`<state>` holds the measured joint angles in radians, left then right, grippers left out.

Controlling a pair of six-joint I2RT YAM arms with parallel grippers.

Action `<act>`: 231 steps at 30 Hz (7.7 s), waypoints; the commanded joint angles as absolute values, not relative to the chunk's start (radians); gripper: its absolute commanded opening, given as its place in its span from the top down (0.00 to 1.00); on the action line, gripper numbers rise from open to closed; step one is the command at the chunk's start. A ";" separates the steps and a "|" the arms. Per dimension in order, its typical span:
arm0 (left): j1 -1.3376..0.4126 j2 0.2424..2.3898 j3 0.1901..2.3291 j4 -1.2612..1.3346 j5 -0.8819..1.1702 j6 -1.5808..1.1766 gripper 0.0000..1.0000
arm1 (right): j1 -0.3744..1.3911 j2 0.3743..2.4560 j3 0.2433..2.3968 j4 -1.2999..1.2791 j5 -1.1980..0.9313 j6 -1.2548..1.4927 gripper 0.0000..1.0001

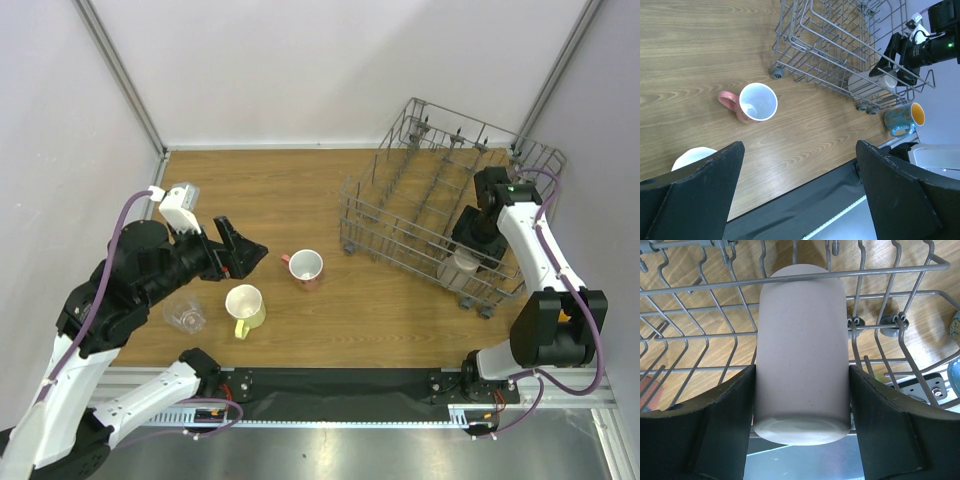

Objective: Load the cups into the dish rack

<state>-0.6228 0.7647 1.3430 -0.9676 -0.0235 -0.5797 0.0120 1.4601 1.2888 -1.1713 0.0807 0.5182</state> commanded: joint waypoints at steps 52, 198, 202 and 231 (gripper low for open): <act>-0.604 1.157 1.453 -1.445 -0.333 -0.885 0.25 | 0.409 1.250 1.823 -1.154 -0.328 0.603 0.23; -0.222 0.518 0.784 0.160 0.721 -1.651 1.00 | 0.759 1.463 1.651 -0.298 -0.868 0.798 0.11; -0.222 0.517 0.776 0.161 0.721 -1.654 1.00 | 0.765 1.470 1.651 -0.262 -0.877 0.818 0.12; -0.216 0.541 0.776 -0.199 0.716 -1.528 0.00 | 0.684 1.486 1.710 -0.477 -0.749 0.693 1.00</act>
<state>-0.2169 0.5430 0.7792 -0.1562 0.7097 -1.5616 0.7242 1.4982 1.6424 -0.4404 -0.7944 0.7380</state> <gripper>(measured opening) 0.994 0.741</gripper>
